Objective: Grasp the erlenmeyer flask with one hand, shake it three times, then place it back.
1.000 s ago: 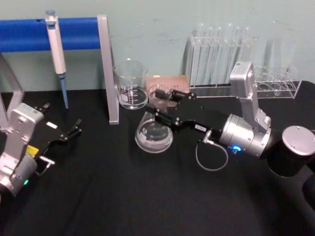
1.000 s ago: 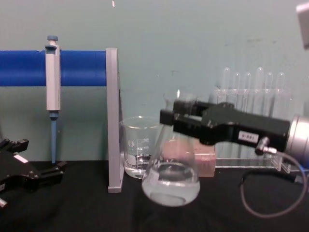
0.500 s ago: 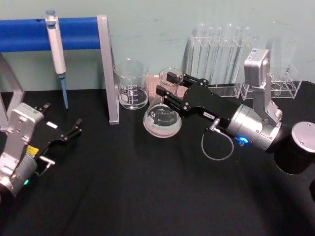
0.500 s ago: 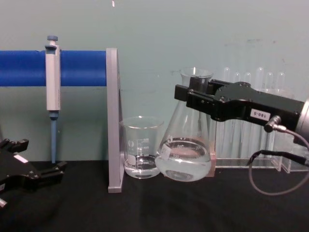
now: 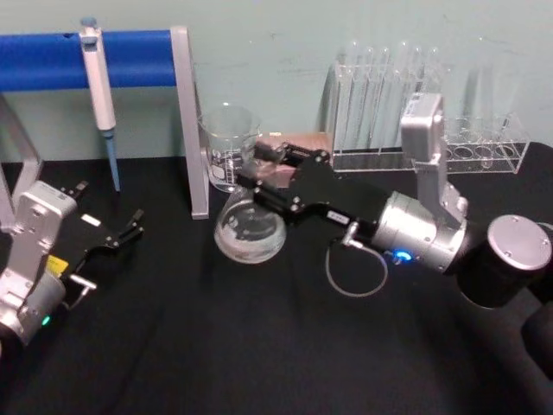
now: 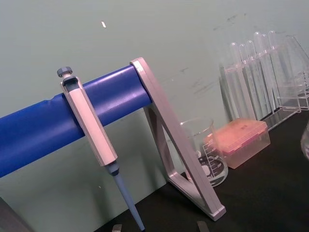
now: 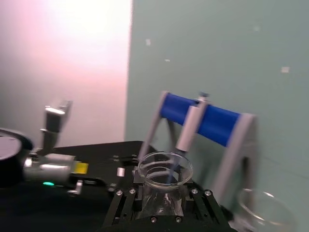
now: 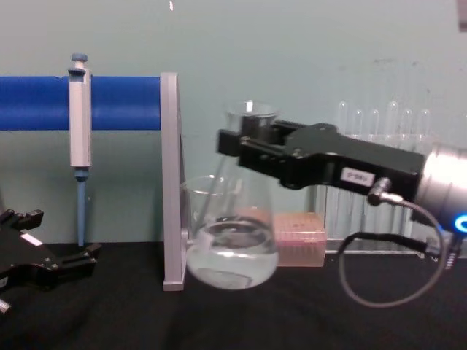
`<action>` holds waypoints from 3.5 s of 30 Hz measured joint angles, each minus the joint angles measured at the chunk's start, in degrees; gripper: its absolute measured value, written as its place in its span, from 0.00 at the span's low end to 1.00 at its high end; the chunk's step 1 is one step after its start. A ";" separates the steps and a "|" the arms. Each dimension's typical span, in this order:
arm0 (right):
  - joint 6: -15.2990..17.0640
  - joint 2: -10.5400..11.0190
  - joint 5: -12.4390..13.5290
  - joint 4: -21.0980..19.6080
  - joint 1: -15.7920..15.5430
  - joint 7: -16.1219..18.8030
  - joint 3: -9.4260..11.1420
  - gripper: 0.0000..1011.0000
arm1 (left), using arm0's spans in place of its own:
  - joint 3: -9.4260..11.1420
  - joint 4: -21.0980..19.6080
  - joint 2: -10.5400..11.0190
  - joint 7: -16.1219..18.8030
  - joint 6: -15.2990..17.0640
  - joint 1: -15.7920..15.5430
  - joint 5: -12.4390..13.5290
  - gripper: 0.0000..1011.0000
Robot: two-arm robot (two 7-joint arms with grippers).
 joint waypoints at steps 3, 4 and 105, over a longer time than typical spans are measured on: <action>0.09 -0.31 0.47 -0.01 0.34 1.39 -1.19 0.45 | 0.00 0.00 0.00 0.00 0.00 0.00 0.00 0.99; 0.11 -0.47 0.70 -0.12 0.47 2.08 -1.85 0.45 | 0.00 0.00 0.00 0.00 0.00 0.00 0.00 0.99; 1.03 0.04 -5.46 -10.07 -7.19 -9.65 2.01 0.45 | 0.00 0.00 0.00 0.00 0.00 0.00 0.00 0.99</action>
